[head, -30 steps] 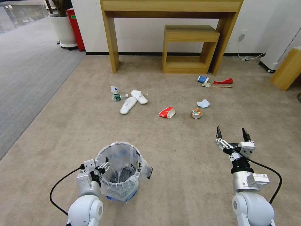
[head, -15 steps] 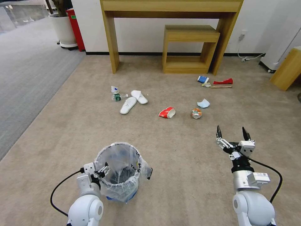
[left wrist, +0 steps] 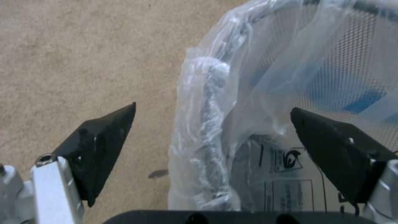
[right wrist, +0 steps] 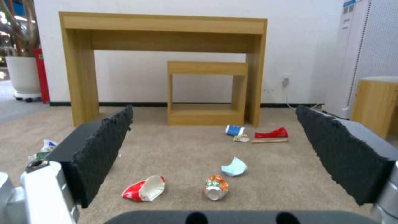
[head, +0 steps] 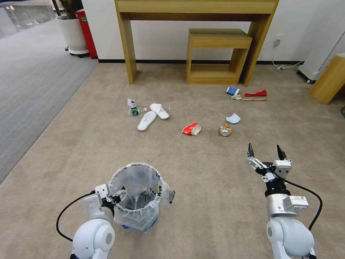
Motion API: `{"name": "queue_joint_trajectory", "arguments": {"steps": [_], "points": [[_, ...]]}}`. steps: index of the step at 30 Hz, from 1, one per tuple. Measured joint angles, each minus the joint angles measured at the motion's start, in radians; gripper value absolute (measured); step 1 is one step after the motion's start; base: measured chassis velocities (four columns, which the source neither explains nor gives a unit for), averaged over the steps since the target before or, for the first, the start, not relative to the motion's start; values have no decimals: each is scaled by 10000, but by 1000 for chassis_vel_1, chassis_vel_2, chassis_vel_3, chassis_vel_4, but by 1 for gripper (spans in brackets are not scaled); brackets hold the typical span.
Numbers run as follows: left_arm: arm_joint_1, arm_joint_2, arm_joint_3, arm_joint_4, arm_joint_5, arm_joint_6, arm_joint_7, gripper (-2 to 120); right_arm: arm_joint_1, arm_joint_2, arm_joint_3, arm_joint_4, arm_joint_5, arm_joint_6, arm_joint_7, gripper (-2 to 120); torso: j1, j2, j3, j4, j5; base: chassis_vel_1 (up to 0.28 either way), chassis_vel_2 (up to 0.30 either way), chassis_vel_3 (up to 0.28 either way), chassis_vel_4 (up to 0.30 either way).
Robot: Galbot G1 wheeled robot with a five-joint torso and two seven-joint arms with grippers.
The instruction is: Pick up the trash bin and place the garbage on the floor into it.
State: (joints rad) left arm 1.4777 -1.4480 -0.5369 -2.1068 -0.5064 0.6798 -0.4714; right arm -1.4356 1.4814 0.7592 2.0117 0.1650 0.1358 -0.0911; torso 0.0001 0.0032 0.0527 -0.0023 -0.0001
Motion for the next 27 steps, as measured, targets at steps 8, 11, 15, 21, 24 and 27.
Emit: {"name": "queue_joint_trajectory", "arguments": {"steps": [8, 11, 15, 21, 24, 27], "points": [[-57, 97, -139, -19, -439, 248, -285, 99, 23, -31, 4, -53, 15, 22, -6, 100, 0, 0, 0, 0, 0, 0, 0, 0, 0], [-52, 79, -139, -61, -460, 255, -315, 99, 28, -31, 3, -54, 16, 29, -12, 100, 0, 0, 0, 0, 0, 0, 0, 0, 0], [-24, 53, -119, -127, -441, 277, -339, 99, 27, -29, 5, -37, 15, 29, -30, 100, 0, 0, 0, 0, 0, 0, 0, 0, 0], [-19, 78, -114, -249, -468, 334, -392, 99, -17, 11, 24, 60, 1, 29, -48, 100, 0, 0, 0, 0, 0, 0, 0, 0, 0], [-31, 140, -135, -254, -612, 401, -468, 99, -57, 43, 37, 116, -19, 30, -56, 100, -1, 0, 0, 0, 1, 0, 0, 0, 0], [-26, 160, -152, -284, -755, 472, -524, 98, -83, 62, 48, 132, -35, 30, -64, 100, 0, 0, 0, 0, 0, 0, 0, 0, 0]]}}
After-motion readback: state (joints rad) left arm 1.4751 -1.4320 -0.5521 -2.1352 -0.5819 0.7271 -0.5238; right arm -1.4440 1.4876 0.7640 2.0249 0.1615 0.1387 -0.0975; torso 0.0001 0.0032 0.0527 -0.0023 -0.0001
